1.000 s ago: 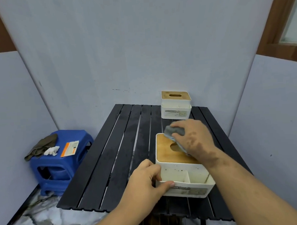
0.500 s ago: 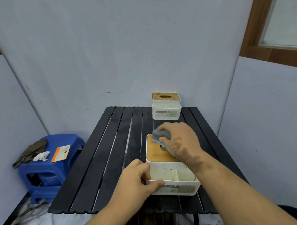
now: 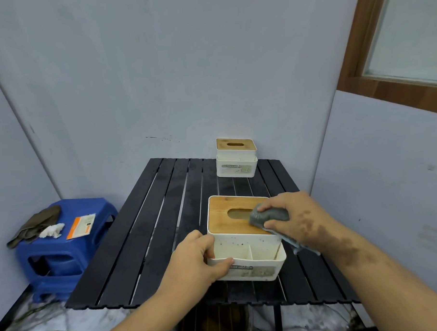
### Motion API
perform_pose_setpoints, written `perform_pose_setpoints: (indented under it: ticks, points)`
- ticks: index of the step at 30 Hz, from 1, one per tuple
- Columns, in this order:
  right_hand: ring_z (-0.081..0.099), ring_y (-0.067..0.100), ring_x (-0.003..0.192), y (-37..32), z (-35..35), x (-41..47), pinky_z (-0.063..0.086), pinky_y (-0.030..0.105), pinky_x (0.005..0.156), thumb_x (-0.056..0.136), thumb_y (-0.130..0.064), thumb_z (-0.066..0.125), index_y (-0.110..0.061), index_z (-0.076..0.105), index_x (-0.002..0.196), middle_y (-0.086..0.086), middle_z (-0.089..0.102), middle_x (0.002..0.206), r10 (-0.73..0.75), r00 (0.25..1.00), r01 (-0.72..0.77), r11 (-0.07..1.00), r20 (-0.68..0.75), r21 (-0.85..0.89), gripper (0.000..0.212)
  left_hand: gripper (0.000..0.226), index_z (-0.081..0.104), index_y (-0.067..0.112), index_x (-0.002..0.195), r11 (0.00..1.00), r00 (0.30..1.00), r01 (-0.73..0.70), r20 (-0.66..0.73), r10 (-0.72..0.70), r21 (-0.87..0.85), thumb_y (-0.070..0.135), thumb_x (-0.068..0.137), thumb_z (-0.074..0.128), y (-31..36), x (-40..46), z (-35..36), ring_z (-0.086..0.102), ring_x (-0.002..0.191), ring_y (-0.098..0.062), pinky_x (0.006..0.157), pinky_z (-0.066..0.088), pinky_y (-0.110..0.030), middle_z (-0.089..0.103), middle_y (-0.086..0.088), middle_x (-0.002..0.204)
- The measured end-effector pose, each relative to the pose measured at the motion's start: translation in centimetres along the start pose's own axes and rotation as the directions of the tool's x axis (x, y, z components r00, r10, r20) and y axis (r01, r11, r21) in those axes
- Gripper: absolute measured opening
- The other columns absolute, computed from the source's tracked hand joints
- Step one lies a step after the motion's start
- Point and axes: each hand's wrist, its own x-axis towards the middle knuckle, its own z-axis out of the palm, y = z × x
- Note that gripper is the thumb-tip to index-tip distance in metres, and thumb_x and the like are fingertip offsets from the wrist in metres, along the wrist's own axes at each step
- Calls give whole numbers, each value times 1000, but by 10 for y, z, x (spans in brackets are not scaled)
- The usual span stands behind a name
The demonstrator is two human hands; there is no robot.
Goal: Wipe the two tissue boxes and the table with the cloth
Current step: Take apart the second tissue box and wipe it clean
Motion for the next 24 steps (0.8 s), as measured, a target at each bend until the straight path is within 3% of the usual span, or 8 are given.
perform_pose_setpoints:
  ticks: [3, 6, 9, 15, 21, 24]
  points:
    - [62, 2, 92, 4, -2, -15, 51, 14, 80, 81, -28, 82, -43, 73, 106, -23, 64, 99, -63, 998, 62, 997, 11, 53, 31, 52, 38, 24, 60, 1000, 1000, -2, 7, 2, 3, 43, 72, 84, 2, -1, -1, 56, 75, -10, 62, 53, -28, 51, 5, 80]
    - [61, -8, 94, 10, -6, -25, 48, 7, 80, 76, -25, 86, -42, 76, 101, -27, 66, 97, -79, 997, 77, 990, 16, 118, 32, 50, 40, 25, 60, 1000, 1000, -5, 12, 5, -8, 42, 72, 85, 3, -2, -1, 55, 75, -8, 60, 48, -23, 52, 6, 80]
    - [64, -7, 96, 12, -6, -29, 51, 13, 85, 74, -24, 88, -43, 77, 98, -25, 70, 101, -108, 994, 109, 983, -12, 147, 32, 47, 44, 24, 61, 999, 1000, 3, 17, -2, -47, 40, 71, 87, 2, -2, -3, 57, 74, -8, 59, 46, -19, 56, 7, 80]
    - [63, 1, 100, -6, 3, -17, 52, 31, 95, 78, -34, 83, -45, 74, 103, -22, 69, 103, -128, 992, 128, 991, -6, 47, 28, 41, 52, 22, 63, 990, 998, 54, -5, -55, -132, 35, 69, 90, 0, -5, -2, 60, 78, -11, 61, 51, -23, 62, 9, 81]
    - [62, 9, 99, -45, 31, 10, 50, 34, 94, 83, -35, 75, -40, 75, 107, -13, 67, 102, -216, 976, 218, 975, -35, 36, 24, 37, 56, 21, 65, 975, 997, 78, 2, -80, -209, 29, 67, 92, -1, -6, 0, 56, 68, 1, 61, 45, -16, 60, 19, 76]
    - [57, 12, 102, -60, 43, 24, 48, 33, 92, 88, -39, 69, -41, 72, 113, -16, 57, 98, -238, 971, 237, 971, -24, -41, 25, 39, 55, 18, 65, 971, 997, 74, -5, -78, -228, 27, 66, 93, -2, -5, 1, 54, 65, 0, 62, 44, -17, 59, 17, 76]
